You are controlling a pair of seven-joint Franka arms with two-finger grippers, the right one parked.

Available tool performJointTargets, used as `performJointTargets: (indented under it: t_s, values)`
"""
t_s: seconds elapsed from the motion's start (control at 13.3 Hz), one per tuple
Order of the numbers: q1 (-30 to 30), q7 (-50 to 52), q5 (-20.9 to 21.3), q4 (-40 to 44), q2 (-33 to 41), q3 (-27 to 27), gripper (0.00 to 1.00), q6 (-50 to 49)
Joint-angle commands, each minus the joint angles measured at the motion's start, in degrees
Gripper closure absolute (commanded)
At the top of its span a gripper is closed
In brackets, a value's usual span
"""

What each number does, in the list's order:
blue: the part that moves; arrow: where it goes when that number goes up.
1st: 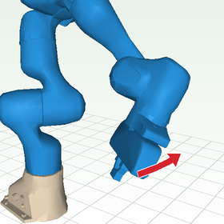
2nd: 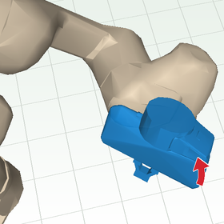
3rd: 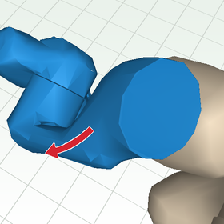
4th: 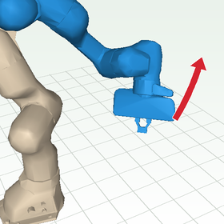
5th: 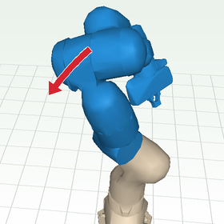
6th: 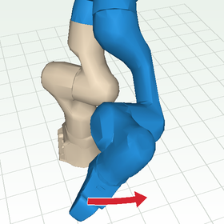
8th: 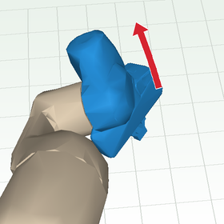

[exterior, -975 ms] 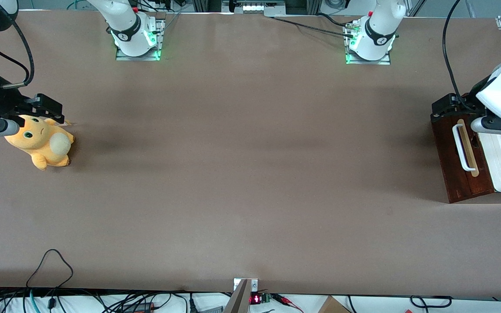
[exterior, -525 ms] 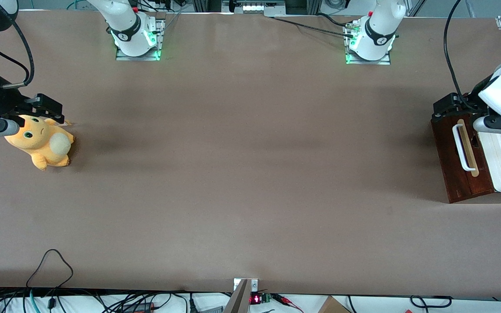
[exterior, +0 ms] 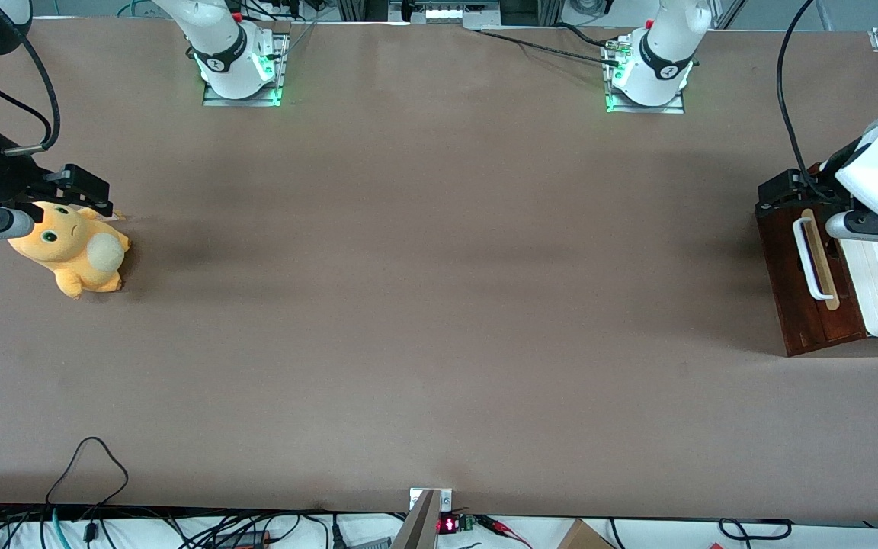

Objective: Open lower drawer with left arm only

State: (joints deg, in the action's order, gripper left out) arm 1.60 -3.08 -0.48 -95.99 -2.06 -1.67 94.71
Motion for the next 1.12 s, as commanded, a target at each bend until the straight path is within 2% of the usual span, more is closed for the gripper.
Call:
performJointTargets:
  t_s: [0.0, 0.15, 0.53, 0.67, 0.9, 1.05]
  values:
    - [-0.72, 0.51, 11.04, 0.54, -0.22, -2.44, 0.0, -0.67]
    - [-0.72, 8.13, 23.36, 0.19, -1.71, -7.27, 0.01, -2.76]
    - [-0.63, 27.2, 45.7, -8.05, -7.15, -13.61, 0.01, -4.1]
    - [-0.63, 36.17, 52.74, -12.45, -9.7, -14.93, 0.01, -4.1]
    - [-0.98, 45.23, 59.7, -16.06, -14.62, -15.56, 0.02, -4.1]
    - [-1.07, 50.25, 66.19, -19.48, -17.52, -15.47, 0.03, -4.36]
